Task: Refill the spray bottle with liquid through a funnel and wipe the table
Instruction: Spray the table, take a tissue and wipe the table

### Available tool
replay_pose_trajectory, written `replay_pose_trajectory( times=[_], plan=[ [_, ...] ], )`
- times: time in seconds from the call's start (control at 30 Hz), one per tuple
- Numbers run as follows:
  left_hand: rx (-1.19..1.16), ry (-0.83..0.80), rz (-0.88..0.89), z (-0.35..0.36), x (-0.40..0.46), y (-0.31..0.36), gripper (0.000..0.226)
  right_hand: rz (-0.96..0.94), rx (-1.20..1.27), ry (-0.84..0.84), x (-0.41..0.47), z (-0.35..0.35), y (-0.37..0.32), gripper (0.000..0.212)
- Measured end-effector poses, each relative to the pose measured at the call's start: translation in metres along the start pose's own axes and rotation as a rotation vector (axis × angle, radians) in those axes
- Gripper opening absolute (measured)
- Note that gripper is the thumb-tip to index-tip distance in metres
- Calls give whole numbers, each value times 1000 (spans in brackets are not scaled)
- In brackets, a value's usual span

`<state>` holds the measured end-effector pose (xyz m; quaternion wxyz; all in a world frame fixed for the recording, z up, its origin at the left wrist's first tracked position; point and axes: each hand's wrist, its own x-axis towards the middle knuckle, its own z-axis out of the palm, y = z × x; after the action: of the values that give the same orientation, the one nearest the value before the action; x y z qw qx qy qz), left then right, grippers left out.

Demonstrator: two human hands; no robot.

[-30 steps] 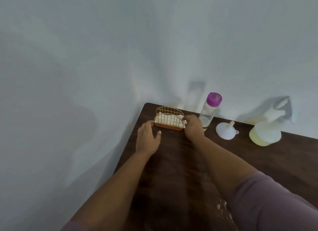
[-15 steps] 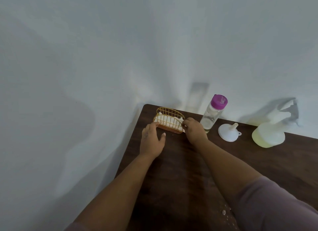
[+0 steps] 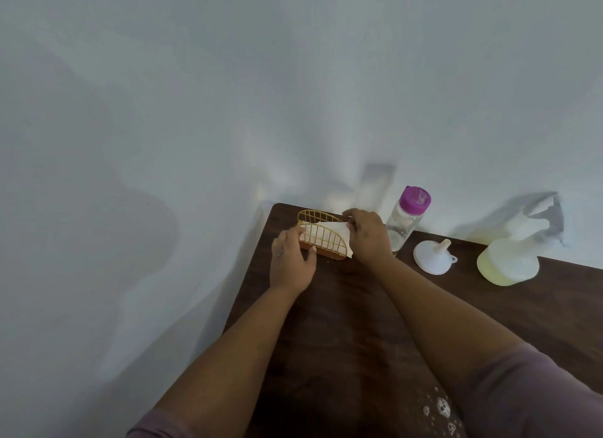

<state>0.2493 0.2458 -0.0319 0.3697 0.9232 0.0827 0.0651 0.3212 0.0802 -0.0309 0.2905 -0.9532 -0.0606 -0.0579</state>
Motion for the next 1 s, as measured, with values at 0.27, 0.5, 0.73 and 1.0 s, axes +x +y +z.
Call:
replay_pose_trajectory(
  times=[0.27, 0.5, 0.73, 1.0],
  plan=[
    [449, -39, 519, 8, 14, -1, 43, 56, 231, -41, -2, -7, 2, 20],
    [424, 40, 543, 20, 12, 20, 49, 48, 211, -32, 1, -10, 6, 15],
    [85, -160, 139, 11, 51, 19, 35, 38, 77, -25, -4, -6, 7, 15],
    [116, -185, 38, 5, 61, 8, 27, 147, 131, -14, -3, -6, 3, 11]
  ],
)
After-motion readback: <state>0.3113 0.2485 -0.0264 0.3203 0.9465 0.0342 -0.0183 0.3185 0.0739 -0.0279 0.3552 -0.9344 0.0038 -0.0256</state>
